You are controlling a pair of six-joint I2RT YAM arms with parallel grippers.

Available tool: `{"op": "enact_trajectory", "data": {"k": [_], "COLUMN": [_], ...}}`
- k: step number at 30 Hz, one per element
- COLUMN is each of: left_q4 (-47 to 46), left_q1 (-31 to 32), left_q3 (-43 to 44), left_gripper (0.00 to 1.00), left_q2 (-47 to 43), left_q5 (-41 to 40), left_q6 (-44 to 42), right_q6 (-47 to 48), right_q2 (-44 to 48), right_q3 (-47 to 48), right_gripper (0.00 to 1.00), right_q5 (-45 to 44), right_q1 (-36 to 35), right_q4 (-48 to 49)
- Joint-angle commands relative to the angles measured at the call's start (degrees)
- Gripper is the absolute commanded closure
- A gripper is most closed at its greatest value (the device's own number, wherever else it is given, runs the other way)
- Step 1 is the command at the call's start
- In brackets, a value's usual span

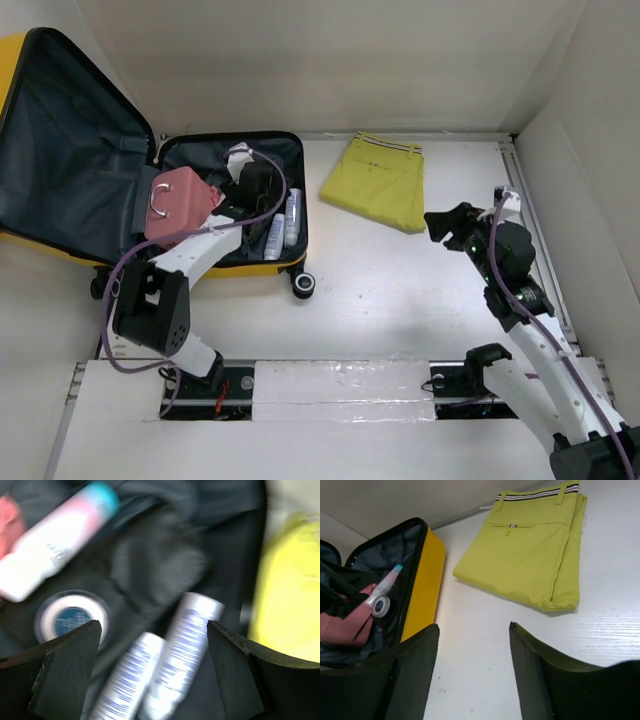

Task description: Pack the luggage

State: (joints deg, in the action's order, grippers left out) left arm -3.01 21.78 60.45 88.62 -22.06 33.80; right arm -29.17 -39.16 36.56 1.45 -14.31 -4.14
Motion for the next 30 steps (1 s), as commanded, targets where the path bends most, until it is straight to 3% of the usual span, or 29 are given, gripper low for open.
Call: {"op": "enact_trajectory", "data": {"k": [1,3,4,5,8,10,12,15,19,20,23,26,27,28,30], "left_q4": [-4.6,-4.6,-4.6,-3.9,-0.7,0.5,0.5,-1.2,-11.7,-15.4,-15.5,-13.8,-13.8,-13.8,-13.8], "left_q1": [1.9,7.0,9.6,20.9,25.8,31.4,34.4,34.4,30.8,30.1,30.1,30.1,30.1,30.1,30.1], "left_q3": [1.1,1.6,2.8,9.4,14.9,22.0,25.0,25.5,17.4,16.1,16.6,19.2,19.2,19.8,20.3], "left_gripper": [0.18,0.19,0.21,0.23,0.28,0.29,0.39,0.56,0.87,0.98,1.0,1.0,1.0,1.0,1.0], "left_q2": [-7.5,-8.8,-8.8,-4.6,-0.2,5.6,8.7,9.9,9.9,9.9,13.8,19.0,20.1,21.1,23.5], "left_q5": [0.6,-3.2,-4.6,-9.5,-11.9,-15.0,-16.1,-12.1,6.7,8.3,8.3,8.3,8.3,8.3,8.3], "left_q6": [0.9,0.9,-1.0,-3.1,-4.4,-4.9,-4.9,-1.3,1.6,2.4,2.4,2.4,2.4,2.4,2.9], "right_q6": [-0.3,-2.3,-2.3,-2.9,-3.5,-4.1,-6.2,-8.6,-12.2,-12.8,-14.9,-18.1,-19.2,-20.3,-21.6], "right_q2": [-2.8,-6.8,-8.6,-18.3,-28.0,-35.4,-46.1,-57.7,-65.0,-65.5,-68.0,-71.1,-71.1,-71.1,-70.1], "right_q3": [-0.5,-1.0,-1.0,1.7,5.5,10.8,14.0,19.9,23.6,23.6,24.2,24.4,22.4,21.0,18.8], "right_gripper": [0.37,0.49,0.59,0.56,0.33,0.26,0.25,0.25,0.29,0.29,0.32,0.51,0.62,0.81,0.93], "right_q5": [0.3,-2.7,-2.7,-8.2,-8.7,-3.8,1.2,8.1,10.9,10.9,12.1,14.6,15.2,15.2,15.2], "right_q1": [0.2,0.2,0.2,0.2,2.2,6.5,9.2,11.4,12.6,12.6,11.4,11.4,11.4,11.4,11.4], "right_q4": [5.4,8.3,9.9,12.4,14.5,14.5,16.1,16.1,16.7,16.7,17.2,20.0,21.4,23.0,27.1]}}
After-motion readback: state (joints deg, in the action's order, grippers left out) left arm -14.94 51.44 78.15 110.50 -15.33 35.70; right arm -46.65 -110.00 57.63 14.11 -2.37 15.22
